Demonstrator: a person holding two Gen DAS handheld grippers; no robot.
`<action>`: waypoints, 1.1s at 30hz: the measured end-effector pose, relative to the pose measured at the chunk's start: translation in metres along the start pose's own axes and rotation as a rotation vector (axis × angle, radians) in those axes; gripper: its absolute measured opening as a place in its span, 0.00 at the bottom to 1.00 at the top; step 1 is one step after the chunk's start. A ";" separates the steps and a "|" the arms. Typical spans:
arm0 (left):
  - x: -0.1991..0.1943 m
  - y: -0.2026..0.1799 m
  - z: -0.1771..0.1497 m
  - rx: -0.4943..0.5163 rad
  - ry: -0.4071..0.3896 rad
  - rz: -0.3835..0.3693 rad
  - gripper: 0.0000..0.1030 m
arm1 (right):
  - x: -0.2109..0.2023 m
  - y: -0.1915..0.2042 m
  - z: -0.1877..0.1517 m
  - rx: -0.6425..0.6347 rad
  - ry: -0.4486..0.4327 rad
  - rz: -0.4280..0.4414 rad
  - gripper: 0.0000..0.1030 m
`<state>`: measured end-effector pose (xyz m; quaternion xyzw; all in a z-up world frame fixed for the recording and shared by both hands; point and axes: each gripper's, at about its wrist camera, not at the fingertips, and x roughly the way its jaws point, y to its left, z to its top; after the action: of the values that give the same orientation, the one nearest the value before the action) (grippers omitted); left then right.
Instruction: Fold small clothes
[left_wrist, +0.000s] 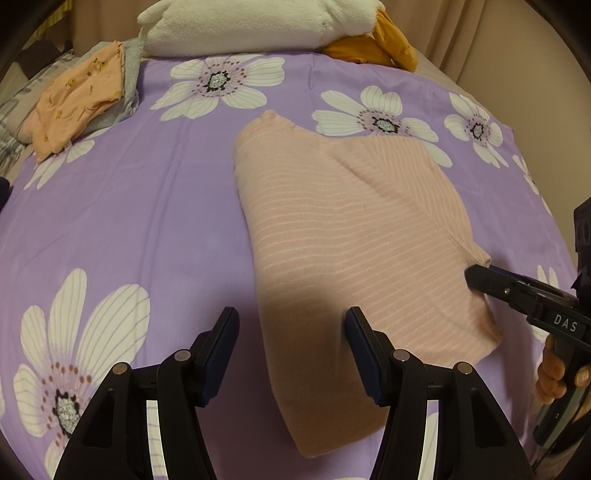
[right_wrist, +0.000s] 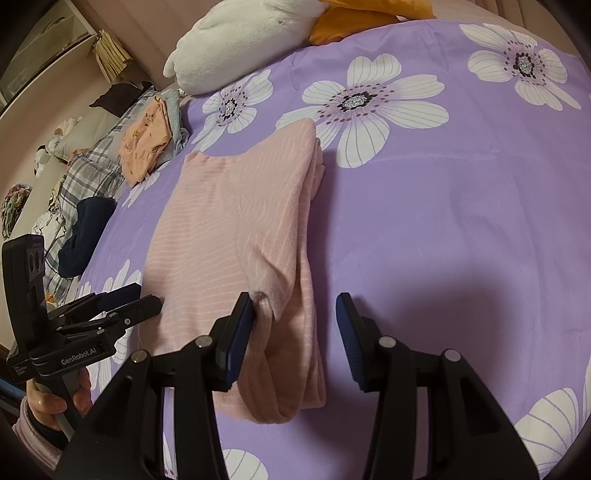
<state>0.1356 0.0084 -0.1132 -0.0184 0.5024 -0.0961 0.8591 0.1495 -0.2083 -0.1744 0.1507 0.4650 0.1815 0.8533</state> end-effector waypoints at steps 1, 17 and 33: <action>0.000 0.000 -0.001 0.001 0.000 0.000 0.57 | -0.001 0.000 -0.001 0.000 0.000 -0.001 0.45; -0.007 0.000 -0.009 0.017 0.001 0.015 0.57 | -0.006 -0.004 -0.009 0.013 0.002 -0.003 0.46; -0.021 0.000 -0.023 0.039 -0.004 0.035 0.57 | -0.027 -0.008 -0.003 -0.007 -0.059 -0.096 0.46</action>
<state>0.1060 0.0139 -0.1070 0.0070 0.4989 -0.0909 0.8619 0.1346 -0.2266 -0.1596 0.1305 0.4456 0.1375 0.8749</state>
